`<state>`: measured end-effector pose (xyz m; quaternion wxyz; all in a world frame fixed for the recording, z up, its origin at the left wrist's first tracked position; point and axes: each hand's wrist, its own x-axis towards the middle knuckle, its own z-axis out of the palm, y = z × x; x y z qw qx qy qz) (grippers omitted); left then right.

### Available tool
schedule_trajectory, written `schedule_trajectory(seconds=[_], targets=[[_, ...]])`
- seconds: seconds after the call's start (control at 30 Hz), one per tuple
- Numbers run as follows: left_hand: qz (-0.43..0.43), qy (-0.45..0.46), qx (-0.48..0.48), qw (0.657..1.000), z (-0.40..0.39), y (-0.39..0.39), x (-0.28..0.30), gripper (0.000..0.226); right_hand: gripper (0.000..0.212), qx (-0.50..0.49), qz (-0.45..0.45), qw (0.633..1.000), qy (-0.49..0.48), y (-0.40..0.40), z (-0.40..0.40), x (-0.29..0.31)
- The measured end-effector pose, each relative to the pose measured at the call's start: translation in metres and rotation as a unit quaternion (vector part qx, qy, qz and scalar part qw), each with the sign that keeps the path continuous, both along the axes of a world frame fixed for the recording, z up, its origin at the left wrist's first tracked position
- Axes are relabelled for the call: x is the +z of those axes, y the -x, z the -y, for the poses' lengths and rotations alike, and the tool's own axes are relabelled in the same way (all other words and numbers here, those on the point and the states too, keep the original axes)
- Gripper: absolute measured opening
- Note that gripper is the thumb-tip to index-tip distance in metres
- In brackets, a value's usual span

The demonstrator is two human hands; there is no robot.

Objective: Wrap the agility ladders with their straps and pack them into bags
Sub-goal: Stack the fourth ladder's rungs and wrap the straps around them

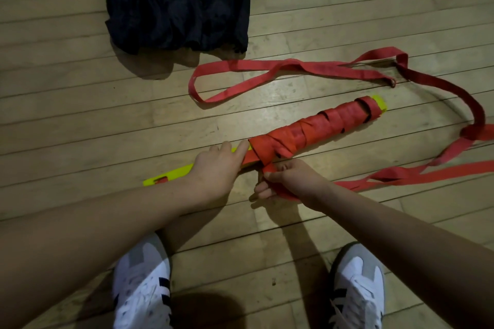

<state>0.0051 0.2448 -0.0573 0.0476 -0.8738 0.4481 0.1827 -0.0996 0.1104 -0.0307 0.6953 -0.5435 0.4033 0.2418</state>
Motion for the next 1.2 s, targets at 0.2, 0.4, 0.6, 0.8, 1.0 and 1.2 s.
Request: schedule_trajectory(seconds=[0.2, 0.4, 0.6, 0.8, 1.0, 1.2], targets=[[0.042, -0.007, 0.030, 0.999, 0.018, -0.031, 0.008, 0.057, 0.016, 0.026, 0.021, 0.999, -0.010, -0.009, 0.001, 0.008], [0.129, -0.035, 0.050, 0.990, 0.038, -0.055, 0.010, 0.072, 0.012, 0.007, 0.047, 0.999, -0.022, -0.022, 0.006, 0.016], [0.243, -0.015, -0.086, 0.966, 0.024, -0.049, 0.000, 0.051, 0.013, 0.012, 0.024, 1.000, -0.015, -0.020, 0.004, 0.011], [0.258, 0.011, -0.161, 0.953, 0.000, -0.039, -0.012, 0.083, 0.014, 0.008, 0.014, 1.000, -0.003, -0.019, 0.000, 0.008], [0.115, 0.092, -0.143, 0.979, -0.006, -0.004, -0.011, 0.076, 0.021, -0.001, 0.015, 1.000, 0.011, -0.014, -0.006, 0.001], [0.076, 0.002, 0.015, 0.997, 0.024, -0.026, 0.004, 0.063, 0.018, 0.018, 0.029, 0.995, 0.095, -0.011, 0.000, -0.004]])
